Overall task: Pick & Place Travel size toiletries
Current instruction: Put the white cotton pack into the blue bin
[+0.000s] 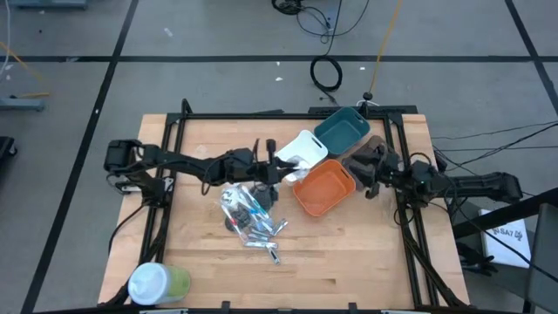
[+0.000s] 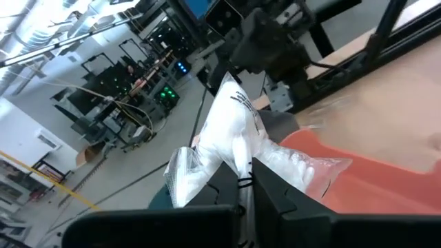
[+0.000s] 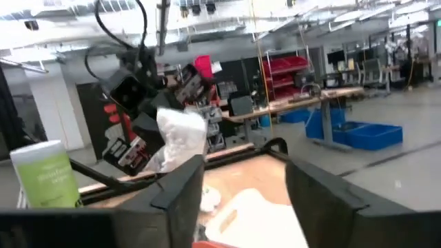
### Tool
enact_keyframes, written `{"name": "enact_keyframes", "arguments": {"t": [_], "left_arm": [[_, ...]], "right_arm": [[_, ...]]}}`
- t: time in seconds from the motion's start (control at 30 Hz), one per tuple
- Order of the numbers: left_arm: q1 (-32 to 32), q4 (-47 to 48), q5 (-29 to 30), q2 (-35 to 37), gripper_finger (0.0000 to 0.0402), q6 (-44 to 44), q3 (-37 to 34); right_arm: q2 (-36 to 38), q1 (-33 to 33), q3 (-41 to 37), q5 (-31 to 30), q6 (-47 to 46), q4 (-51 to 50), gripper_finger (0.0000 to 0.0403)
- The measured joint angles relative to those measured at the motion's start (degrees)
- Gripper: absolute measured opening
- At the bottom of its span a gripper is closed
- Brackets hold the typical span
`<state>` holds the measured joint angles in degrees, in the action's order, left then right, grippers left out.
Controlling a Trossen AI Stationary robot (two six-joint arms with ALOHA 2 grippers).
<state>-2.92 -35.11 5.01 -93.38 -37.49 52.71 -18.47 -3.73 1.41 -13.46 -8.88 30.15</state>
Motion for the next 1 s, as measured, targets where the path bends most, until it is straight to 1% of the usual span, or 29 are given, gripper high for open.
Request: {"name": "enact_keyframes", "arguments": {"t": [0.17, 0.2, 0.3, 0.43, 0.5, 0.57, 0.7, 0.8, 0.9, 1.0], "left_arm": [[-0.1, 1.2, 0.1, -4.7, 0.0005, -3.4, 5.8], [0.0, 1.1, 0.1, -5.5, 0.0004, -3.7, 6.9], [-0.1, 2.2, 0.0, -7.2, 0.0010, -3.9, 9.6], [-0.1, 4.6, 0.0, -7.8, 0.0016, -3.9, 11.1], [-0.1, 5.1, 0.0, -7.7, 0.0012, -3.8, 11.0], [0.0, 5.3, 0.0, -7.7, 0.0005, -3.1, 11.0], [-0.1, 6.2, 0.0, -7.5, 0.0012, -2.8, 11.0], [0.0, 6.8, 0.0, -7.5, 0.0015, -2.8, 11.0], [0.0, 6.6, 0.0, -7.5, 0.0006, -2.7, 11.0], [0.1, 7.0, 0.0, -7.5, 0.0007, -1.8, 11.0]], "right_arm": [[-11.1, 0.0, 3.6, 0.1, -3.0, 1.1, 0.0275], [-13.7, 0.0, 4.8, 0.1, -3.3, 0.8, 0.0285], [-20.7, 0.0, 8.1, 0.0, -3.3, 5.5, 0.0303], [-29.1, 0.0, 10.4, 0.1, -0.2, 13.0, 0.0303], [-32.3, 0.0, 11.5, 0.4, 0.9, 16.9, 0.0299], [-35.1, -0.1, 12.7, 2.0, 1.2, 19.6, 0.0295], [-40.0, 0.0, 15.5, 5.8, 1.5, 21.7, 0.0294], [-43.1, 0.0, 17.8, 6.2, 2.8, 22.1, 0.0296], [-45.8, 0.0, 19.8, 6.2, 3.7, 21.7, 0.0296], [-47.8, 0.0, 21.2, 6.2, 3.8, 22.0, 0.0289]]}}
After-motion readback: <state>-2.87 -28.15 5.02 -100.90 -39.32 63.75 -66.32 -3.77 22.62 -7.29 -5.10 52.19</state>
